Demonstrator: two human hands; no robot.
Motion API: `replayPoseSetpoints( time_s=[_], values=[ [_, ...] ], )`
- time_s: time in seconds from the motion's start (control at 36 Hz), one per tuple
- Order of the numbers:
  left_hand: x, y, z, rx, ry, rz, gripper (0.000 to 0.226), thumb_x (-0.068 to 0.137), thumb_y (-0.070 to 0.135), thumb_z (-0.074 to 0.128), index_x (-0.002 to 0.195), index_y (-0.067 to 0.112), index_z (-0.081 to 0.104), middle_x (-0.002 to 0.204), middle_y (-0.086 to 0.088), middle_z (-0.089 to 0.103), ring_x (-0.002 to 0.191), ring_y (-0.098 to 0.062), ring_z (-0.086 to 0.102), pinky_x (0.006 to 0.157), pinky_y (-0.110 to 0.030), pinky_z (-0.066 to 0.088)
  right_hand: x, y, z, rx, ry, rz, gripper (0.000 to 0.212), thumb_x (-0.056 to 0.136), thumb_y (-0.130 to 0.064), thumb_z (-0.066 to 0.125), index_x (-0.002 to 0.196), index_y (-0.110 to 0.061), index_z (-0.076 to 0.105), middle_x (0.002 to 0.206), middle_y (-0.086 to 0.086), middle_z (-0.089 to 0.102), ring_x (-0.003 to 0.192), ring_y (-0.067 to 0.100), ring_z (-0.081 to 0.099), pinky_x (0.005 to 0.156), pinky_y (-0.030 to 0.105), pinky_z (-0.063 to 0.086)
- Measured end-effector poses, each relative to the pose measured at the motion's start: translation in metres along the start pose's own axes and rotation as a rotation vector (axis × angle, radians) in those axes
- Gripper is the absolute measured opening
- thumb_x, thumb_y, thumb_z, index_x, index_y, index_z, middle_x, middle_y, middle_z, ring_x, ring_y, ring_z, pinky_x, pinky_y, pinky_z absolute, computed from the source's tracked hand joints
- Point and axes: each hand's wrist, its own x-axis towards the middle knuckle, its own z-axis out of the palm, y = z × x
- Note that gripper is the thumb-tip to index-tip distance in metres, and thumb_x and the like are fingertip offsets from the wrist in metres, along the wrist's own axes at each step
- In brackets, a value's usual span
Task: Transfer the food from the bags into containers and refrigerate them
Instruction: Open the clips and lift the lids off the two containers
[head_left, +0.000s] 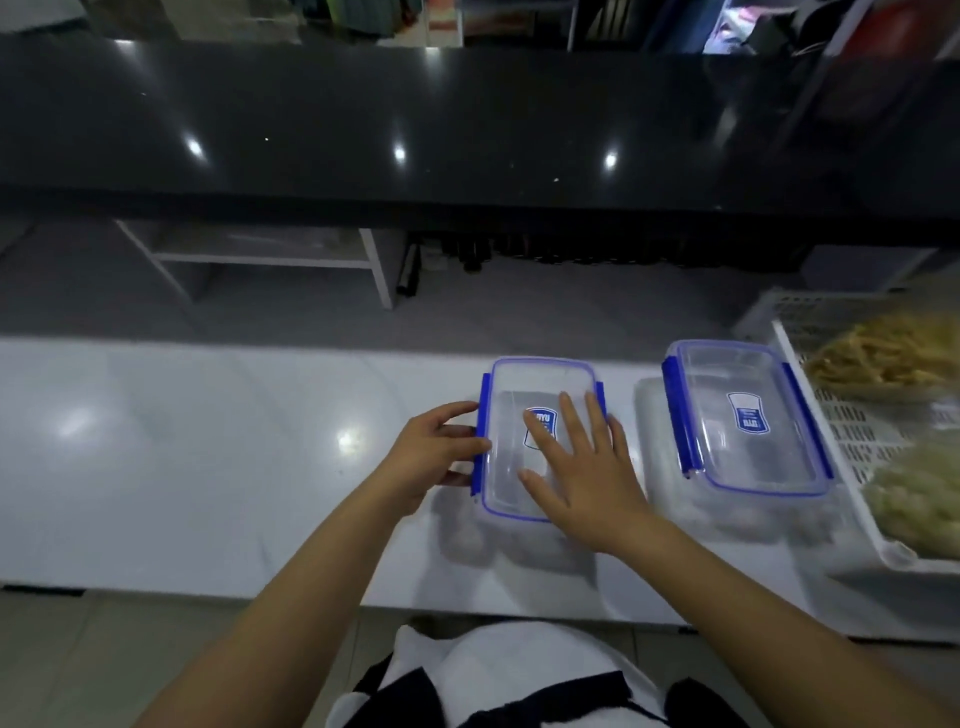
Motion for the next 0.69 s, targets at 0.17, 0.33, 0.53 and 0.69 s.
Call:
replayPoseSetpoints(
  time_s=[0.17, 0.33, 0.53, 0.69],
  values=[
    [-0.017, -0.027, -0.079, -0.068, -0.038, -0.041, 0.052, 0.083, 0.015, 0.081, 0.13, 0.028, 0.062, 0.109, -0.006, 0.076, 0.096, -0.028, 0.075, 0.072, -0.043, 0.063, 0.009, -0.069, 0.011, 0.042, -0.025, -0.053, 0.078, 0.088, -0.079, 0.0, 0.157, -0.044, -0.006, 0.165, -0.001, -0.024, 0.146, 0.023, -0.036, 0.122, 0.053, -0.008],
    [-0.02, -0.035, -0.132, -0.126, -0.106, -0.087, 0.048, 0.083, 0.014, 0.08, 0.127, 0.027, 0.065, 0.112, -0.01, 0.076, 0.1, -0.031, 0.074, 0.07, -0.041, 0.062, 0.017, -0.117, 0.022, 0.07, -0.029, -0.043, 0.076, 0.085, -0.082, 0.0, 0.153, -0.05, -0.01, 0.166, -0.005, -0.022, 0.147, 0.022, -0.034, 0.122, 0.053, -0.009],
    [-0.015, -0.035, -0.141, -0.117, -0.15, -0.08, 0.042, 0.09, 0.006, 0.072, 0.127, 0.023, 0.064, 0.104, -0.01, 0.078, 0.093, -0.029, 0.076, 0.066, -0.038, 0.062, 0.015, -0.122, 0.024, 0.011, 0.002, -0.019, 0.068, 0.09, -0.08, 0.003, 0.149, -0.055, -0.017, 0.166, -0.006, -0.021, 0.146, 0.018, -0.036, 0.122, 0.049, -0.01],
    [-0.013, -0.041, -0.154, -0.147, -0.209, -0.099, 0.044, 0.095, 0.004, 0.063, 0.135, 0.022, 0.059, 0.108, -0.011, 0.076, 0.098, -0.03, 0.074, 0.081, -0.048, 0.062, 0.012, -0.132, 0.018, -0.024, 0.003, 0.01, 0.068, 0.09, -0.078, 0.003, 0.15, -0.054, -0.016, 0.166, -0.005, -0.02, 0.145, 0.017, -0.037, 0.117, 0.04, -0.021]
  ],
)
